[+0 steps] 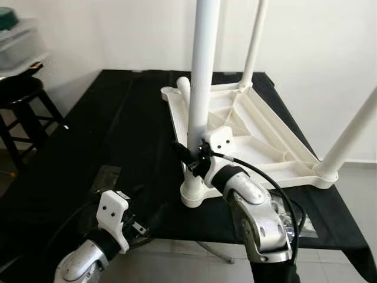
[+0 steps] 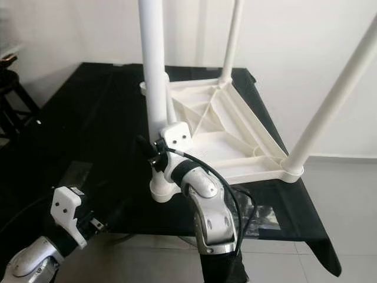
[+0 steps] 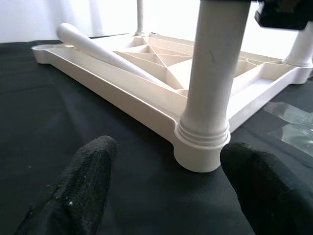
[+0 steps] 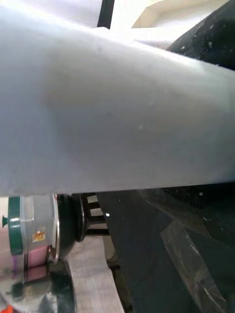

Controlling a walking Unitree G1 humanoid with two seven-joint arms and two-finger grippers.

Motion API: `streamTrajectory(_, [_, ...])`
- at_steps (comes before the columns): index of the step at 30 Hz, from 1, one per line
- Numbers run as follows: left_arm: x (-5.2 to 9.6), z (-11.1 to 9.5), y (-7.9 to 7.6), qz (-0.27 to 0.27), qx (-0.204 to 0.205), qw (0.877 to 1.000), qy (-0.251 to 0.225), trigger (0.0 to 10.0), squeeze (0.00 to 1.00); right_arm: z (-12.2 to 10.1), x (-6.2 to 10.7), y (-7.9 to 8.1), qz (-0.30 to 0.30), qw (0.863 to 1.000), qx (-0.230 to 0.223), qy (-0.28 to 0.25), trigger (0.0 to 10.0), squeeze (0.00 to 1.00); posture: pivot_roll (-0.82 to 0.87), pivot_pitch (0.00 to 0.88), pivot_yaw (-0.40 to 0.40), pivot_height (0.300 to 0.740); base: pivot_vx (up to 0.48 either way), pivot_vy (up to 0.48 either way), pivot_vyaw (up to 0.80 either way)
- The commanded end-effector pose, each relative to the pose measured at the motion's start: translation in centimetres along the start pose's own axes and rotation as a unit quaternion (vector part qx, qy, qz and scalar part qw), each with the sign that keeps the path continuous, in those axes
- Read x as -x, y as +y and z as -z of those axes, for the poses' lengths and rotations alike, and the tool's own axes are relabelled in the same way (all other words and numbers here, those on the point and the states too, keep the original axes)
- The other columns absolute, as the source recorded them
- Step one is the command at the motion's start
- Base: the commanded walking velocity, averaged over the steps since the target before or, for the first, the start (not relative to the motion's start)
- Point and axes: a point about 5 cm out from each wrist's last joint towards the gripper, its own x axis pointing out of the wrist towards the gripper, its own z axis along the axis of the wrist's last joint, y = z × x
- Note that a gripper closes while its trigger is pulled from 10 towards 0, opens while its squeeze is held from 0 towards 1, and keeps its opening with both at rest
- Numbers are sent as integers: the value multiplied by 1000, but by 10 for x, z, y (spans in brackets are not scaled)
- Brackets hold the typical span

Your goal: Building children table

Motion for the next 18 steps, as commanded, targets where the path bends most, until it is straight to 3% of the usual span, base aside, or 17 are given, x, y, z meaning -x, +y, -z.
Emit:
streamTrajectory(1, [0,2,1,3,-3,1000,5,10000,0,49,5,1,2,992,-21,122,0,0,-156,102,-40,740,0,0,0])
streamTrajectory(2, [0,2,1,-1,-4,1000,5,10000,0,48,3,0,4,992,-18,124,2980,0,-151,98,-40,740,0,0,0])
streamTrajectory(3, [1,2,2,-5,-5,1000,5,10000,0,44,-1,-1,-5,993,-18,117,10000,0,-147,93,-38,740,0,0,0])
streamTrajectory(6, [1,3,3,-7,-5,1000,5,10000,0,41,-3,-2,-10,993,-22,114,10000,0,-148,91,-37,740,0,0,0])
streamTrajectory(7, [1,3,2,-4,-4,1000,6,10000,0,32,-9,-3,-41,994,-40,97,10000,1000,-149,85,-37,740,0,0,0])
streamTrajectory(9, [0,3,2,0,-3,1000,7,10000,0,23,-12,-2,-53,994,-56,83,10000,1000,-148,83,-37,740,0,0,0])
streamTrajectory(10, [0,4,1,3,-2,1000,8,10000,0,10,-16,-1,-95,992,-65,56,10000,1000,-147,82,-36,740,0,0,0])
streamTrajectory(12, [0,4,1,5,-1,1000,9,10000,0,1,-18,-1,-123,989,-68,38,10000,1000,-147,81,-36,740,0,0,0])
streamTrajectory(13, [0,4,0,6,-1,1000,9,10000,0,-8,-17,-2,-187,981,-51,22,10000,1000,-143,82,-38,740,0,0,0])
streamTrajectory(15, [-1,4,-1,6,0,1000,8,10000,0,-18,-8,-6,-308,951,5,5,10000,992,-137,83,-41,740,0,0,0])
streamTrajectory(16, [0,4,-1,5,0,1000,7,10000,0,-20,-3,-10,-360,933,27,7,10000,0,-134,90,-43,740,0,0,0])
streamTrajectory(17, [0,3,-1,5,0,1000,6,10000,0,-22,0,-12,-386,922,38,9,10000,0,-133,90,-44,740,0,0,0])
streamTrajectory(18, [0,3,-1,5,0,1000,6,10000,0,-22,0,-12,-386,922,38,9,10000,0,-133,90,-44,740,0,0,0])
